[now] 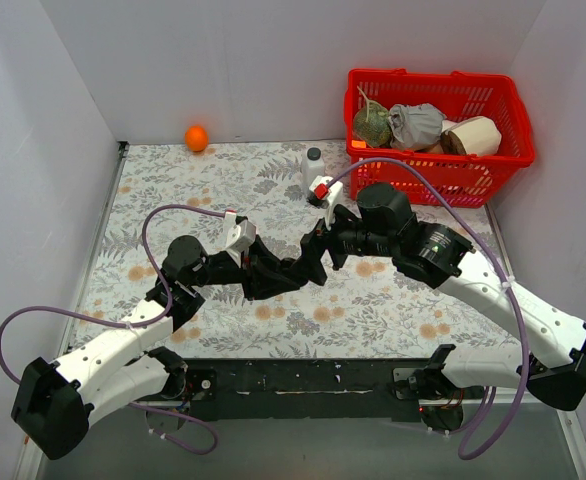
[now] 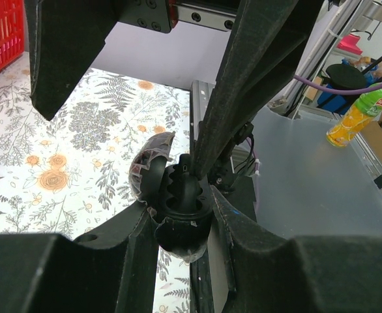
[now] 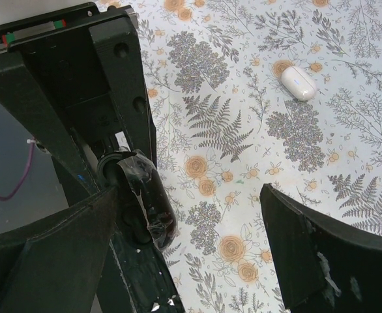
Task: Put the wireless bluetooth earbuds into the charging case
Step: Adjust the earbud with the charging case.
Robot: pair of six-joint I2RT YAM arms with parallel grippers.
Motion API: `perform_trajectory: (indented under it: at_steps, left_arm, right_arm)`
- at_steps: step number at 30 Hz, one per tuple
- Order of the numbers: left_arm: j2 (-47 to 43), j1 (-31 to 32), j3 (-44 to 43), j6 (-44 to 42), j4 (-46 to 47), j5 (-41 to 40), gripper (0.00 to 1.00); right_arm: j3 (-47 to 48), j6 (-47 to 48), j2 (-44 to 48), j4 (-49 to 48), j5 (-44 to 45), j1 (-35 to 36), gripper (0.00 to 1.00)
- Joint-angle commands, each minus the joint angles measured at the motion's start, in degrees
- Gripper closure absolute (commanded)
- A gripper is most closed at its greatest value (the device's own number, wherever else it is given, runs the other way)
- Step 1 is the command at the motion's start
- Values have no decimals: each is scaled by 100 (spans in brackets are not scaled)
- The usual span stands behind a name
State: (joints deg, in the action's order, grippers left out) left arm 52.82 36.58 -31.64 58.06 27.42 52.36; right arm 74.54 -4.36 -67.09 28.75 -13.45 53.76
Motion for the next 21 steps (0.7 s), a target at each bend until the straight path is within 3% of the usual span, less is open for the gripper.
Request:
perform_trajectory:
  at_steps: [1, 11, 21]
  left_arm:
    - [-140, 7, -150, -41, 211, -121, 100]
    - [-202, 7, -158, -120, 194, -323, 100]
    - [-131, -1, -62, -137, 123, -305, 100]
  right_arm:
    - [-89, 5, -15, -133, 18, 38, 3]
    - [-45, 23, 117, -36, 44, 47, 2]
    - [772, 119, 258, 289, 89, 38, 2]
